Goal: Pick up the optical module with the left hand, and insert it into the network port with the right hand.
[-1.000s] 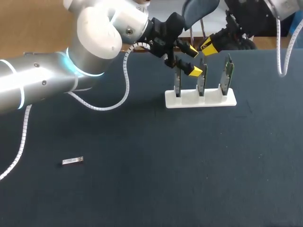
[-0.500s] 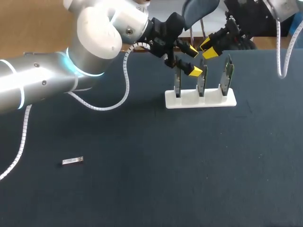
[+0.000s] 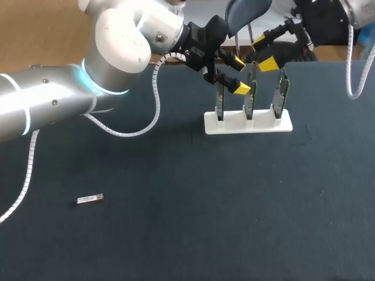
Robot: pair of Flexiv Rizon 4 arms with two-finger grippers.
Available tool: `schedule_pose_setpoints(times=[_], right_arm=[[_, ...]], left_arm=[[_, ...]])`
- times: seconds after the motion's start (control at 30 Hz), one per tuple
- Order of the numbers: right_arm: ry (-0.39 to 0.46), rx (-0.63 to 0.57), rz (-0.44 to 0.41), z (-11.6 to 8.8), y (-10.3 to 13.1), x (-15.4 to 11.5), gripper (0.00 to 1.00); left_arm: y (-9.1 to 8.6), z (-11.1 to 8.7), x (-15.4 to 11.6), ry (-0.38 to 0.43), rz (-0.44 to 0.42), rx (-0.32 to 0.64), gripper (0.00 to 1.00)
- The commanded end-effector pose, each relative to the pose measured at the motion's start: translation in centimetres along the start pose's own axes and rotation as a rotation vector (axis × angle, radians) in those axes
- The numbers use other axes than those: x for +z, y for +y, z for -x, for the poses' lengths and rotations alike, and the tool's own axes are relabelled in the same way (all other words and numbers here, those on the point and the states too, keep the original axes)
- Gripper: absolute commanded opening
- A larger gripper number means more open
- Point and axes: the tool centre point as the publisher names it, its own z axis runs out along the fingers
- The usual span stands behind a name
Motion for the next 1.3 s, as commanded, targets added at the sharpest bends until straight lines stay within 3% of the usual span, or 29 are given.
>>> schedule_pose_setpoints(times=[0.03, 0.07, 0.1, 0.13, 0.47, 1.3], right_arm=[[-0.011, -0.007, 0.005, 0.1, -0.1, -0.3, 1.00], [-0.012, -0.011, 0.005, 0.2, -0.1, -0.3, 0.46], [-0.013, -0.014, 0.004, 0.3, -0.1, -0.3, 0.17], [-0.015, -0.016, 0.003, 0.3, -0.1, -0.2, 0.00], [0.008, -0.046, -0.003, 1.0, -0.3, 0.3, 0.00], [0.049, -0.026, 0.012, -0.1, -0.5, 1.4, 0.00]], left_arm=[[0.2, 0.1, 0.1, 0.006, -0.005, -0.001, 1.00], [0.2, 0.1, 0.1, 0.006, -0.005, -0.001, 1.00], [0.2, 0.1, 0.1, 0.006, -0.005, -0.001, 1.00], [0.2, 0.1, 0.1, 0.006, -0.005, -0.001, 1.00], [0.2, 0.1, 0.1, 0.006, -0.005, -0.001, 1.00], [0.2, 0.1, 0.1, 0.006, -0.005, -0.001, 1.00]])
